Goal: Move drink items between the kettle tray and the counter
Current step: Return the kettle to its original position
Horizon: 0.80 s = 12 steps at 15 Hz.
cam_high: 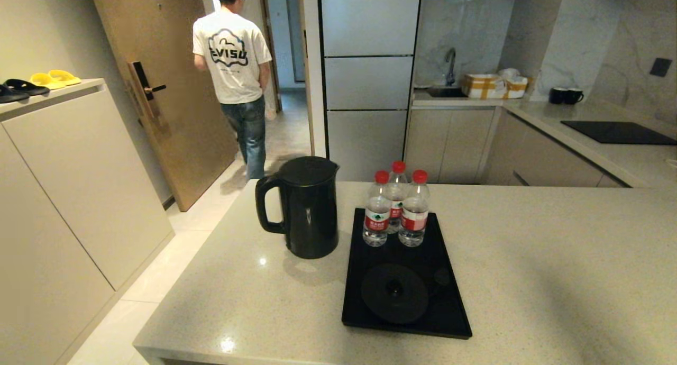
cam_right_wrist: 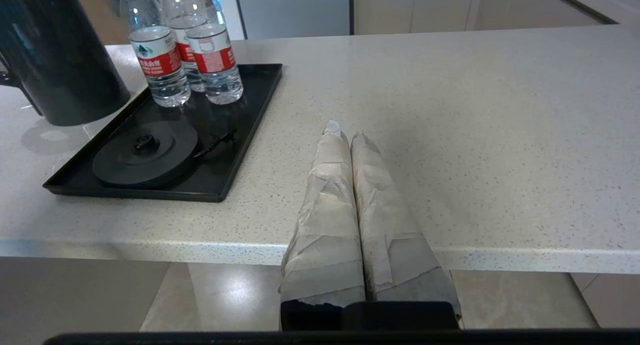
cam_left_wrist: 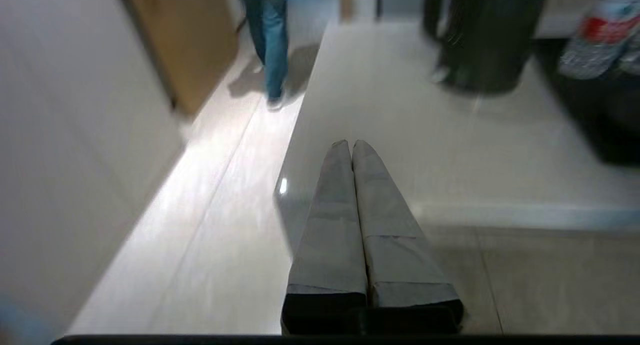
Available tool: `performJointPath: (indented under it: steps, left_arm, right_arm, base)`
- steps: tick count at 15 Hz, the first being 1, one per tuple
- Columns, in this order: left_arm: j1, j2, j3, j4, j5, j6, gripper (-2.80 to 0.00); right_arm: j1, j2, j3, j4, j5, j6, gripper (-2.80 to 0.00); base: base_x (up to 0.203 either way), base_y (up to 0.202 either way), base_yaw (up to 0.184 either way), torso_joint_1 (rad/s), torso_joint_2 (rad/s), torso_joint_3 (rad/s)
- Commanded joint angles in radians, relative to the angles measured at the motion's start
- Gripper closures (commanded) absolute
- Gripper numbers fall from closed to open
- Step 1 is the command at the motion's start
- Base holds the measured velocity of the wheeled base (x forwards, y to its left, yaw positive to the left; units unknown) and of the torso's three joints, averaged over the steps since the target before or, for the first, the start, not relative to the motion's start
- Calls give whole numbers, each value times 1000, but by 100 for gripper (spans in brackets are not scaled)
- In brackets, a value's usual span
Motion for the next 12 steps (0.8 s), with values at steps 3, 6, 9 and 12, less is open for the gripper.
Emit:
performJointPath:
  steps: [3,6,9,12]
  left_arm:
    - [-1,3,55,-23,-66,69,0]
    - [1,1,58,-33,-45,7,0]
    - [1,1,58,-34,-45,15,0]
    - [1,1,58,-34,-43,15,0]
  right_arm:
    - [0,0,0,0,-1,-1,0]
    - [0,0,0,0,-1,-1,0]
    - [-1,0,0,0,-1,-1,0]
    - [0,0,0,0,0,-1,0]
  base:
    - [0,0,0,0,0,0]
    - [0,0,0,0,0,0]
    - [0,0,0,0,0,0]
    - [0,0,0,0,0,0]
